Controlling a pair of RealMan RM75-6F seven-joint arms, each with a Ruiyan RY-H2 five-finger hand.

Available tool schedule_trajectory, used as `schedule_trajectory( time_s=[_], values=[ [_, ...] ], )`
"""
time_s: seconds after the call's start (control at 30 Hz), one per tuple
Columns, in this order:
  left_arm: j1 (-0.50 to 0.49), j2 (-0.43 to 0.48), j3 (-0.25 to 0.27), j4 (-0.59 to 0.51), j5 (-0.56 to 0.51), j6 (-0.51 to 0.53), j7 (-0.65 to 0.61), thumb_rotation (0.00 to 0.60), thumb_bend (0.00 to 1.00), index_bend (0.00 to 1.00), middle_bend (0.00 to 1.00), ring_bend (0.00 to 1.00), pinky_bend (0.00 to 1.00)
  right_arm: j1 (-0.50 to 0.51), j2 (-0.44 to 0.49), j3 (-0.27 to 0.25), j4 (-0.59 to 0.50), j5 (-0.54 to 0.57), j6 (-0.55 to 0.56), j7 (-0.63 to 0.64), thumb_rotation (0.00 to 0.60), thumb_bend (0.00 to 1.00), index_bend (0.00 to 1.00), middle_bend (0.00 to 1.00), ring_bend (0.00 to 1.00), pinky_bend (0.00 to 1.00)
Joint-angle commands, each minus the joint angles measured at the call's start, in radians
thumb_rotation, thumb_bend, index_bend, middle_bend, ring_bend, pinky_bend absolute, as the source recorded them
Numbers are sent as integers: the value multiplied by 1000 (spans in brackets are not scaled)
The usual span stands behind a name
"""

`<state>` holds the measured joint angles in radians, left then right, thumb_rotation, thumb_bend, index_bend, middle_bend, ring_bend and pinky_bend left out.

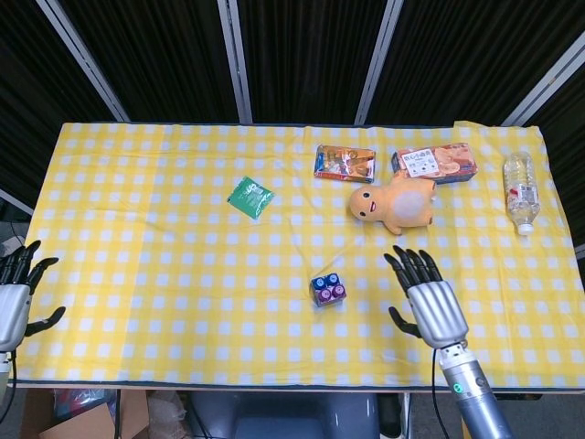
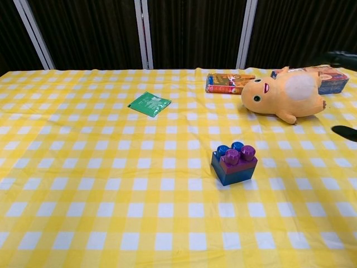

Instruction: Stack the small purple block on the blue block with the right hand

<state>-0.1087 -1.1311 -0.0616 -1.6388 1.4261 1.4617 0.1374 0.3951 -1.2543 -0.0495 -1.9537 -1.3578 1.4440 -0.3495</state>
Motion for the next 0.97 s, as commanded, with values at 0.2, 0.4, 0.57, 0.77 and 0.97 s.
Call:
schedule_trajectory(
  time_s=[0.2, 0.4, 0.57, 0.77, 0.97],
  values=[
    [9, 8, -5, -4, -8, 13, -11, 600, 243, 199, 0, 0, 100, -191, -4, -72, 387, -161, 147, 332, 600, 402, 72, 0, 0, 0],
    [19, 19, -5, -9, -5, 26, -34, 600, 243, 199, 0, 0, 100, -244, -30, -38, 527, -139, 184, 389, 600, 402, 79, 0, 0, 0],
    [25, 26, -11, -11, -8, 36, -44, 600, 243, 199, 0, 0, 99, -269, -29, -14, 557, -116, 185, 364, 600, 402, 80, 0, 0, 0],
    [21, 20, -11, -9, -13, 29, -23, 600, 243, 198, 0, 0, 100, -288, -13, 6, 550, -116, 190, 350, 600, 402, 80, 0, 0, 0],
    [15, 14, -8, -13, -20, 12, 5, 600, 243, 197, 0, 0, 100, -299, -3, 30, 542, -93, 165, 344, 600, 401, 80, 0, 0, 0]
  ],
)
